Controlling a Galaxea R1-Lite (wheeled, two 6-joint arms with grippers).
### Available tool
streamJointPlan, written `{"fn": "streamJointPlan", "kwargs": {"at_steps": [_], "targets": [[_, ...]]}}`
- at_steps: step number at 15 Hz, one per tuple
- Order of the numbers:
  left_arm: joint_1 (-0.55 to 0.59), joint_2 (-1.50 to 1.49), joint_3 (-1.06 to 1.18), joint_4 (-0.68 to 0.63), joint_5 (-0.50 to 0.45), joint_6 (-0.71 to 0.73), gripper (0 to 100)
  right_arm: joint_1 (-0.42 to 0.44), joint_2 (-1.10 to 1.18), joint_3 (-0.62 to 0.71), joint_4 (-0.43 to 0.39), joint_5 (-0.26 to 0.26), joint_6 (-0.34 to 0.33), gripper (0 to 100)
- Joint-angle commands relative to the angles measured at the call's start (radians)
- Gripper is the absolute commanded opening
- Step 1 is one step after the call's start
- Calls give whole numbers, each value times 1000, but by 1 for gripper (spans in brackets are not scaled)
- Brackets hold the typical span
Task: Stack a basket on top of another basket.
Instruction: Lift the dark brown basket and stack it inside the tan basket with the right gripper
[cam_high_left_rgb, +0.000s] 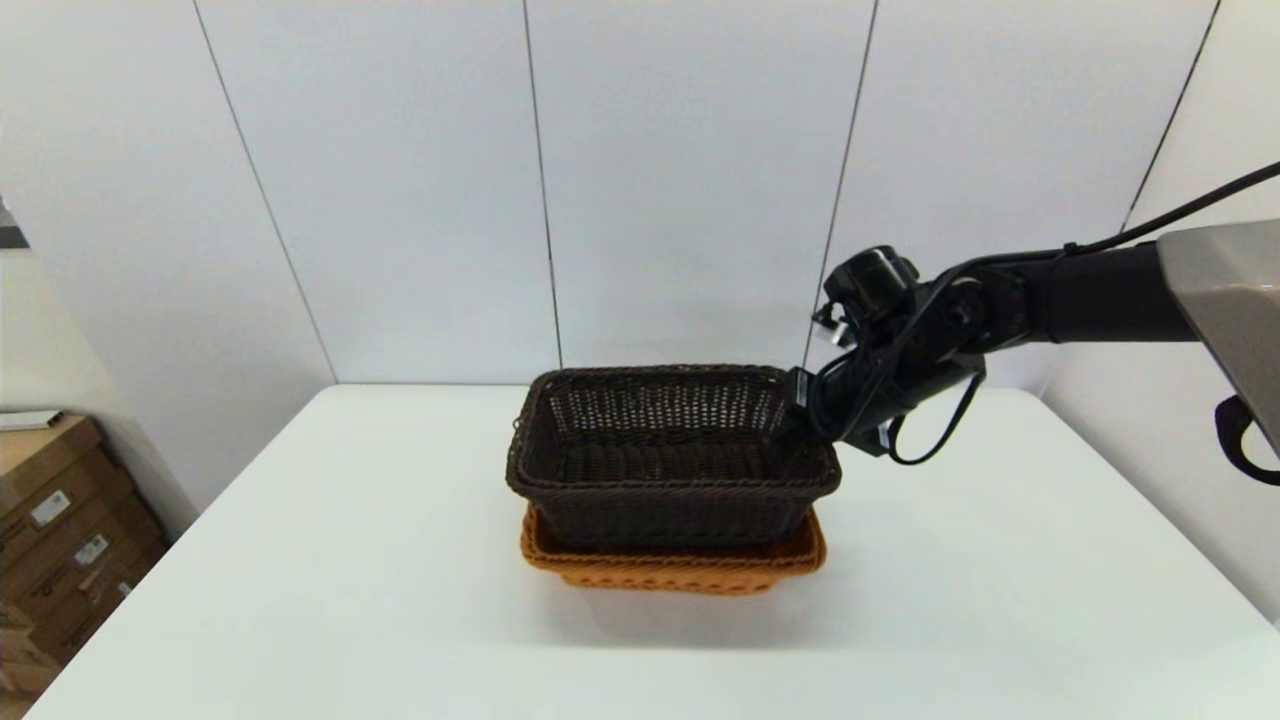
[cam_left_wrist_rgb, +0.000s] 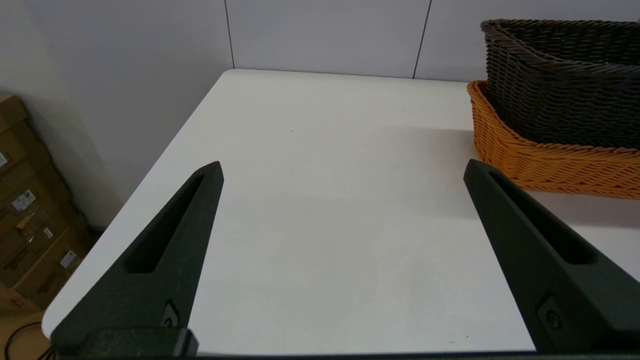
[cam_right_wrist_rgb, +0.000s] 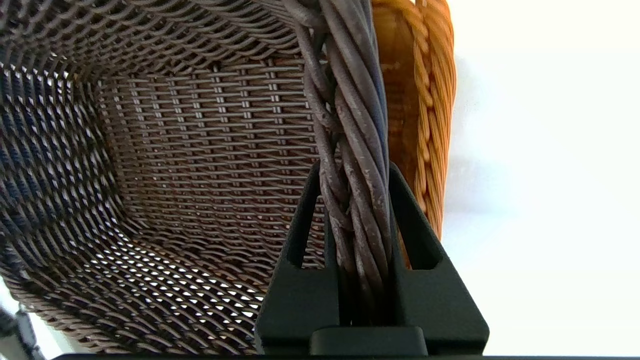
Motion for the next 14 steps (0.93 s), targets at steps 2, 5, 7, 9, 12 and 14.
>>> {"fn": "streamJointPlan", "kwargs": {"at_steps": [2, 5, 7, 9, 12, 14], "targets": [[0, 0, 0, 0, 1, -1, 100, 19, 17, 9, -1, -27, 2, 0], [0, 0, 0, 0, 1, -1, 100, 20, 20, 13, -1, -27, 0, 0], [0, 0, 0, 0, 1, -1, 100, 20, 19, 15, -3, -27, 0, 0], [0, 0, 0, 0, 1, -1, 100, 20, 20, 20, -3, -27, 0, 0], [0, 0, 0, 0, 1, -1, 100, 19, 17, 43, -31, -29, -1, 0], [0, 0, 0, 0, 1, -1, 100, 19, 16, 44, -32, -29, -3, 0]]}}
